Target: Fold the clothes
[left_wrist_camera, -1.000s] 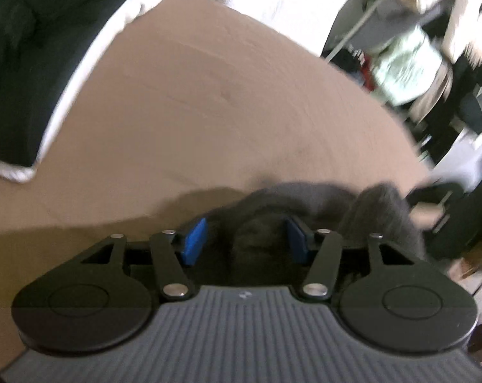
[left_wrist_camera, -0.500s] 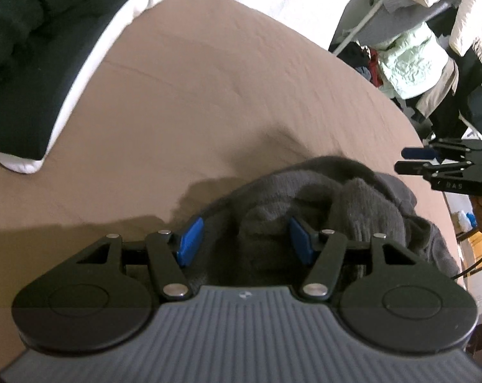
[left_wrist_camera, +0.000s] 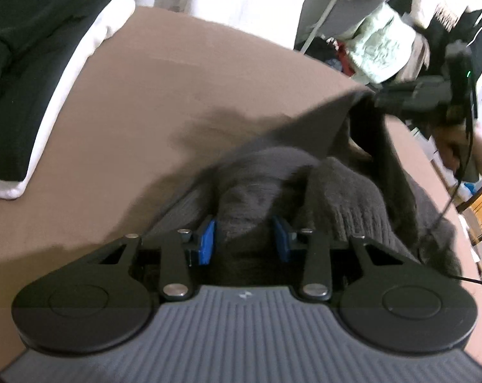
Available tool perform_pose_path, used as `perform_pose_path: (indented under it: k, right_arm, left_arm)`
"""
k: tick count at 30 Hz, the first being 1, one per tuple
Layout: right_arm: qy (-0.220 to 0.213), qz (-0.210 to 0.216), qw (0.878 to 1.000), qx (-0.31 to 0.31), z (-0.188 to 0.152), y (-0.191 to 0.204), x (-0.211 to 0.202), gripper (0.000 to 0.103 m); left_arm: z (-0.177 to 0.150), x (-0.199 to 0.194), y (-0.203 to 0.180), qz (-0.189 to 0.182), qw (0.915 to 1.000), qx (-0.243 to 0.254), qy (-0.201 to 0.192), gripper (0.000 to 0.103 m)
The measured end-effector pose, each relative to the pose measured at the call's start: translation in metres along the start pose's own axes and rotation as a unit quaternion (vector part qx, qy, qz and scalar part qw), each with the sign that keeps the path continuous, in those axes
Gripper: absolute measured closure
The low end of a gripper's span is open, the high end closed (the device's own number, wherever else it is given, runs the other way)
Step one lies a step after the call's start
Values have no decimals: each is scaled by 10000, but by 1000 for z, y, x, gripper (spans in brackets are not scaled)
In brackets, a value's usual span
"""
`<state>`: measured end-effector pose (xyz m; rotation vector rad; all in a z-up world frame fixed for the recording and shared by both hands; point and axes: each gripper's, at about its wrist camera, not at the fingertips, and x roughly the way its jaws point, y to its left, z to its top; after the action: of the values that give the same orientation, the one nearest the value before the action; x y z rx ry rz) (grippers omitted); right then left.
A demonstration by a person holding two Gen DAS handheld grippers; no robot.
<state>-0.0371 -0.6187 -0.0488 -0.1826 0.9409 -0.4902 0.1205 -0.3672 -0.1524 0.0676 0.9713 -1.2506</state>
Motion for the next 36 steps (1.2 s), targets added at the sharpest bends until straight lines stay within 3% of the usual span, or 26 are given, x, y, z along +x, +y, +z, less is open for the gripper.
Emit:
perform_pose_path:
  k: [3,6,7,10,12,16,19,25,28,30,31,36]
  right_arm:
    - [-583,-610,9962,194,16,-31,-35,96]
    - [-657,-791,9916,787,29,-62,-47,96]
    - [-633,-863,9914,755,28,-62,-47,96]
    - [-577,-1034,9902,737,21,-63,-46,96]
    - [-558,-1093,9891,819,12,-65,-48,96]
    - [-293,-1075,9898,883,2,-66,-30,96]
    - [-189,-1168,9900,768,-9,-70,-30,96]
    - [-411,-1824,9748,1213,-11,-113,-51,96]
    - [-392,-1949,9697,1418,-16,-127,-53,96]
    - [-373,-1865,9706,1474,-22,-123,-51,96]
    - [-364,-1823,9710,1502,-25,-122,-50,96]
    - [-317,-1611,9727,1642,-40,-113,-46,96]
  left_arm:
    - [6,-11,7,-151,9981,-366,-471,66]
    - [12,-26,19,-205,9916,-717,-1059,62]
    - [14,-25,22,-121,9912,-738,-1094,62]
    - [15,-7,32,303,9932,-801,-782,59]
    - [14,13,39,332,9946,-883,-438,51]
    - [13,42,52,-333,9886,-1470,-16,51]
    - [13,43,63,-810,9756,-2040,48,51]
    - [16,36,67,-1120,9728,-2016,-205,45]
    - [15,54,64,-1072,9755,-1919,-115,43]
    - [11,69,62,-920,9776,-1891,6,24]
    - [9,76,61,-846,9782,-1897,64,21]
    - [13,76,57,-649,9766,-2048,-51,19]
